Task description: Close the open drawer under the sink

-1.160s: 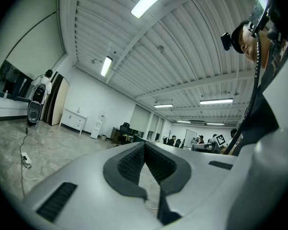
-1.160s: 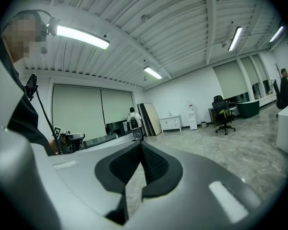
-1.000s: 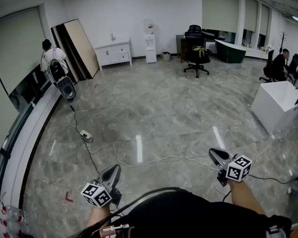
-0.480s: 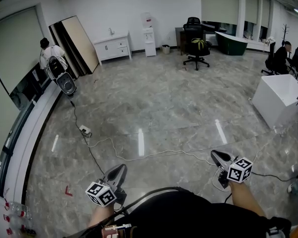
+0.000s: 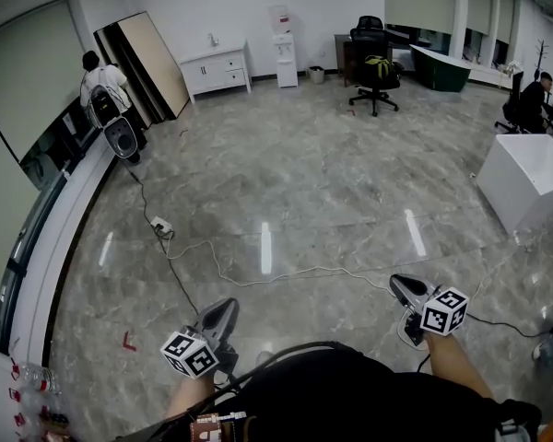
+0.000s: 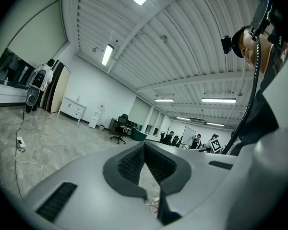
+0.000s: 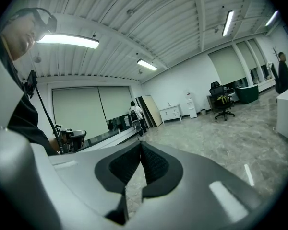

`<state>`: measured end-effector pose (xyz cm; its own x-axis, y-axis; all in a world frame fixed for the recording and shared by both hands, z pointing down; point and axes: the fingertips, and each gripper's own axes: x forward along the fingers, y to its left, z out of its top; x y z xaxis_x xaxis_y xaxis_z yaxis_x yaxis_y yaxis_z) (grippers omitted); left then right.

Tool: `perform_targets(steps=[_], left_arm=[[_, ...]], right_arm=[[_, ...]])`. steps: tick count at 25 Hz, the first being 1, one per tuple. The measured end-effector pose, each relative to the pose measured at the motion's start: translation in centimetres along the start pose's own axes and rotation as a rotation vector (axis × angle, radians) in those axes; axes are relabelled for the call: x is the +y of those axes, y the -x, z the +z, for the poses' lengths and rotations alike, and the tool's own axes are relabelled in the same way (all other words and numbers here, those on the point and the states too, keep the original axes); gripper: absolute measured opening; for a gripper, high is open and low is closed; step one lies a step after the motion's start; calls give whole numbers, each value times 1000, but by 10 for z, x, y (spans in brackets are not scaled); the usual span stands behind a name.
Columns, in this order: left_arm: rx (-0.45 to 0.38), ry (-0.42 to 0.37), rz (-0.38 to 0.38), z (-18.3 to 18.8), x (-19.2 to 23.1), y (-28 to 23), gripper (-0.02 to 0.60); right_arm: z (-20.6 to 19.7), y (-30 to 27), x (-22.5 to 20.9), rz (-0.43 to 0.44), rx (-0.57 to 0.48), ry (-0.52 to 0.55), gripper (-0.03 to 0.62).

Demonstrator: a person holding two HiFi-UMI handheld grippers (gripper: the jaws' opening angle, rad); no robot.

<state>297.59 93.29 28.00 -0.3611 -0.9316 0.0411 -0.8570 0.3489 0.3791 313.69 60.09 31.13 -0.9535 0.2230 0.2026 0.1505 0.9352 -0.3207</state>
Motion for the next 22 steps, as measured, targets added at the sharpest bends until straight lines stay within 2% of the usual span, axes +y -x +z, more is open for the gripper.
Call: perform_targets(steps=[4,8,16,22], left_arm=[[-19,11,-17,14,42,-3,0],[-36,18,-34,38,104,-6,0],[-56,-23,-45,121,232,0,0],[-47,-26,-23,137,299,2,0]], right_arm=[[16,-46,9,-2,8,36,2],[37,-104,20,-21,-4,46,2],[91,-233,57,-37,-52,71,2],[89,-311,67,-10,-15,68,2]])
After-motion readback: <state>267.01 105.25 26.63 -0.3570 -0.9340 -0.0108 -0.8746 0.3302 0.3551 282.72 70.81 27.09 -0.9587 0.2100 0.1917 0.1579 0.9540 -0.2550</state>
